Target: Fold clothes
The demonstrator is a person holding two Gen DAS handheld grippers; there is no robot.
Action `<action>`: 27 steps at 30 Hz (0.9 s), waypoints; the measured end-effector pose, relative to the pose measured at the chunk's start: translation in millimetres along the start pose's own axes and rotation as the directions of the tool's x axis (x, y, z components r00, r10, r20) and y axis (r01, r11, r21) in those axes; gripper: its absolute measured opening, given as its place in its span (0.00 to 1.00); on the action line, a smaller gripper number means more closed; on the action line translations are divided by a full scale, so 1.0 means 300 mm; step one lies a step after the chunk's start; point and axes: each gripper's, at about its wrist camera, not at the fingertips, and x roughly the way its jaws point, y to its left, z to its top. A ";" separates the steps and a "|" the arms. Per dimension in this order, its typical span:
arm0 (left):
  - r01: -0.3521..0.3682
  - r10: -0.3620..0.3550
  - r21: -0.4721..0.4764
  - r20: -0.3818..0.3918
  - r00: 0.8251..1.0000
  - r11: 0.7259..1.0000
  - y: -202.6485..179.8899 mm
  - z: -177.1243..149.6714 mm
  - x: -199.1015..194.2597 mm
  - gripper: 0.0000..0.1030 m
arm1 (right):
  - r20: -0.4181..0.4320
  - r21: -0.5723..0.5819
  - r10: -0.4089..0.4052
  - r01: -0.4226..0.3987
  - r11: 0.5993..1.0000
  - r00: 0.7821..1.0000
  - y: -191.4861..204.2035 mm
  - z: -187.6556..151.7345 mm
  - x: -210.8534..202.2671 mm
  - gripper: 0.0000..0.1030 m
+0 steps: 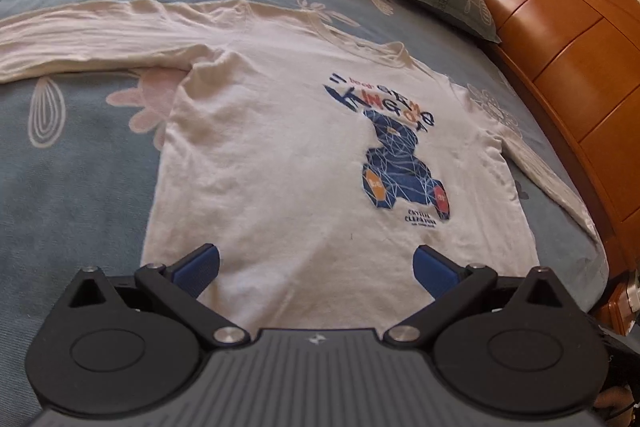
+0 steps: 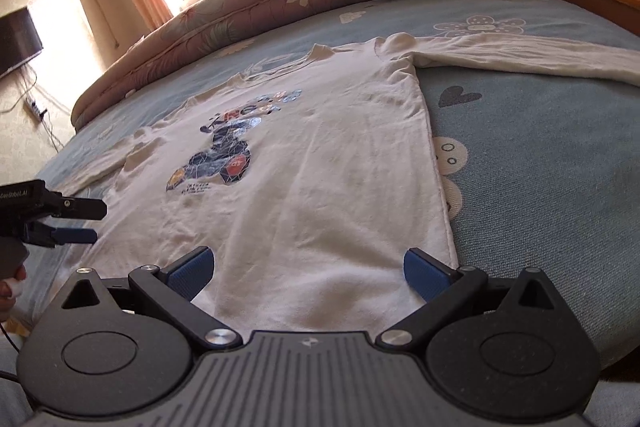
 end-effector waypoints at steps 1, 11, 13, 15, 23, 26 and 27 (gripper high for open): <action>-0.002 0.002 0.006 0.012 1.000 1.000 -0.002 0.013 -0.006 0.99 | -0.003 -0.002 -0.010 0.010 1.000 1.000 0.006 0.001 0.003 1.00; 0.058 -0.052 -0.084 0.063 0.997 0.995 0.045 0.126 -0.016 0.99 | -0.043 -0.065 -0.085 0.082 0.995 0.996 0.064 0.006 0.026 1.00; 0.074 -0.062 -0.131 0.098 0.993 0.989 0.092 0.143 -0.052 0.99 | -0.059 -0.046 -0.053 0.050 0.998 0.997 0.068 0.018 0.023 1.00; 0.070 -0.046 -0.171 0.135 0.990 0.983 0.148 0.162 -0.094 0.99 | -0.071 -0.036 -0.010 0.007 0.999 0.997 0.075 0.032 0.017 1.00; 0.091 0.040 -0.415 0.296 0.955 0.905 0.455 0.196 -0.192 0.99 | -0.032 -0.018 0.272 -0.273 0.962 0.962 0.070 0.099 0.009 1.00; 0.162 0.049 -0.547 0.351 0.935 0.821 0.590 0.169 -0.174 0.99 | -0.042 0.015 0.285 -0.285 0.959 0.958 0.075 0.100 0.035 1.00; 0.178 0.061 -0.592 0.361 0.930 0.786 0.635 0.157 -0.164 0.99 | -0.040 0.005 0.289 -0.289 0.957 0.957 0.084 0.099 0.037 1.00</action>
